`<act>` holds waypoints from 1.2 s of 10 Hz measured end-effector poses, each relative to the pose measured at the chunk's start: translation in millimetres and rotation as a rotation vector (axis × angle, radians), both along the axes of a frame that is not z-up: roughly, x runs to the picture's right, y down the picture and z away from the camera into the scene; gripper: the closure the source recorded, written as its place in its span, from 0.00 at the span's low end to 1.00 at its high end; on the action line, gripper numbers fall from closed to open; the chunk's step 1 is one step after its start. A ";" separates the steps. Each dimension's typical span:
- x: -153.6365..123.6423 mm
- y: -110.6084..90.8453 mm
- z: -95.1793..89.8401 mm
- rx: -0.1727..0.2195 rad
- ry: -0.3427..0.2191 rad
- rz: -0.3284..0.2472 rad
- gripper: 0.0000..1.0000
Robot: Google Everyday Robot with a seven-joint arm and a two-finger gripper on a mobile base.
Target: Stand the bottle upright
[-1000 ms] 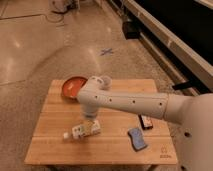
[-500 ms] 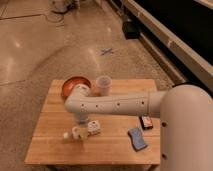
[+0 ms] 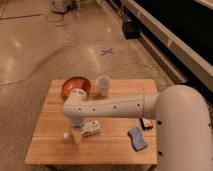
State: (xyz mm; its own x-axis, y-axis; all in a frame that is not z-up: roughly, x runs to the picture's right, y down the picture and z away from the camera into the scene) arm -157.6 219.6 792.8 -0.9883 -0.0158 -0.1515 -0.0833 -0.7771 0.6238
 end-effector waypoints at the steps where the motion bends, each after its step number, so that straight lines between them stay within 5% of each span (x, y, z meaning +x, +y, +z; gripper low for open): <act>1: -0.9 3.1 1.1 -0.005 -0.005 0.003 0.22; 8: 18.5 -0.5 19.2 -0.025 0.019 0.052 0.90; 12: 52.3 -15.0 34.9 -0.045 0.065 0.121 1.00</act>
